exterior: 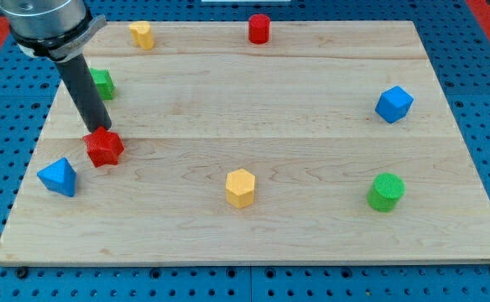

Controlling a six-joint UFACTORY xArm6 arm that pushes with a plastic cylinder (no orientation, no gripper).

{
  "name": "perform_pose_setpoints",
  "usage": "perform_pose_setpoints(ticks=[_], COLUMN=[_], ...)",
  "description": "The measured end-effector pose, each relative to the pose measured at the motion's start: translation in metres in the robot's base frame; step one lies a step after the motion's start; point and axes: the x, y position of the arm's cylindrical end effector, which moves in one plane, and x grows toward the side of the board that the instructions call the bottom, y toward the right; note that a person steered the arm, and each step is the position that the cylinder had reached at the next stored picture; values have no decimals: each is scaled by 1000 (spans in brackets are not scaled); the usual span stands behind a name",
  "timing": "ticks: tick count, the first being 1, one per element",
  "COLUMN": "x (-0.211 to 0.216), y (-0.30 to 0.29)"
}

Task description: Push the green star into the blue triangle

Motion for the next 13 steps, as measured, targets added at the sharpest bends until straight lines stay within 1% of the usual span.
perform_pose_setpoints(ticks=[1,2,3,4,5,6,7,8,9,10,11,12,13], x=[37,56,54,67,34,1,12,42,33,-40,-109,-137,-105], y=[-31,-53,-75,-70,-66,-24,27,22,25,39,19,-5,-32])
